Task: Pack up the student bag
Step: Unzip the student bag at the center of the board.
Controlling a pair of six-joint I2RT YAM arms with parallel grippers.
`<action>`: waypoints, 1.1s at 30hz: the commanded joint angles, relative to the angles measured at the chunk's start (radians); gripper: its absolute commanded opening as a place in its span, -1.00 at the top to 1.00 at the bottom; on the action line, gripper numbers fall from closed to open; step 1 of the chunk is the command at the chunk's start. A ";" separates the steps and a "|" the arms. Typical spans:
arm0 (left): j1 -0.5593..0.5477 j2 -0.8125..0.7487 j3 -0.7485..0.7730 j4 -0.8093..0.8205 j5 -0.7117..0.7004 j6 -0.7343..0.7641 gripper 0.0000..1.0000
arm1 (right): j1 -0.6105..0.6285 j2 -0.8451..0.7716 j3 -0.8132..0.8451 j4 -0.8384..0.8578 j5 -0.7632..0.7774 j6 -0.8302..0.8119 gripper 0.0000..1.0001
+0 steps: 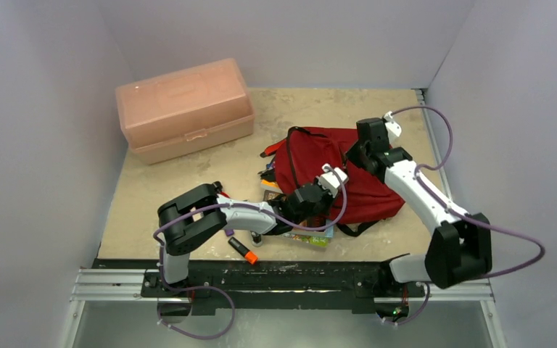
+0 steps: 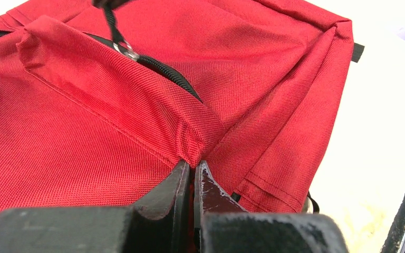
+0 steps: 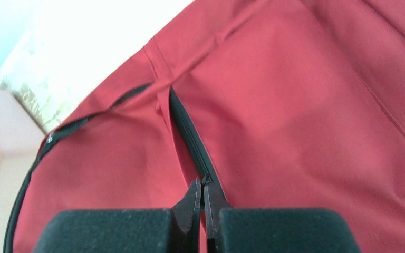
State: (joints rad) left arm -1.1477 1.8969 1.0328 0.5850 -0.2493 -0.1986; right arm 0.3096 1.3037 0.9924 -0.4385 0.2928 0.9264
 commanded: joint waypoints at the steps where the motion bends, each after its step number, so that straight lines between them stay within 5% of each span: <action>1: -0.015 -0.003 -0.037 0.027 0.068 -0.021 1.00 | -0.044 0.141 0.150 0.168 -0.003 -0.088 1.00; 16: -0.018 -0.025 -0.026 -0.003 0.090 -0.043 1.00 | -0.069 0.591 0.563 0.243 -0.107 -0.365 1.00; 18: -0.018 -0.047 0.007 -0.090 0.087 -0.051 0.81 | -0.069 0.559 0.576 0.156 -0.132 -0.444 0.70; 19: -0.018 -0.063 0.017 -0.127 0.071 -0.073 0.66 | -0.070 0.526 0.558 0.126 -0.152 -0.477 0.28; 21: -0.016 -0.110 0.020 -0.167 0.058 -0.125 0.38 | -0.069 0.445 0.514 0.049 -0.140 -0.525 -0.19; 24: -0.014 -0.199 0.033 -0.257 0.079 -0.197 -0.40 | -0.069 0.266 0.375 0.012 -0.116 -0.588 -0.60; 28: -0.008 -0.346 0.120 -0.501 0.130 -0.296 -0.62 | -0.069 0.055 0.201 0.001 -0.145 -0.641 -0.87; 33: 0.028 -0.532 0.174 -0.790 0.139 -0.291 -0.62 | -0.059 -0.044 0.139 -0.017 -0.363 -0.709 -0.86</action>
State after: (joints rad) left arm -1.1522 1.5204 1.1423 0.0437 -0.1322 -0.4484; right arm 0.2424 1.2694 1.1774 -0.4187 0.1047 0.3164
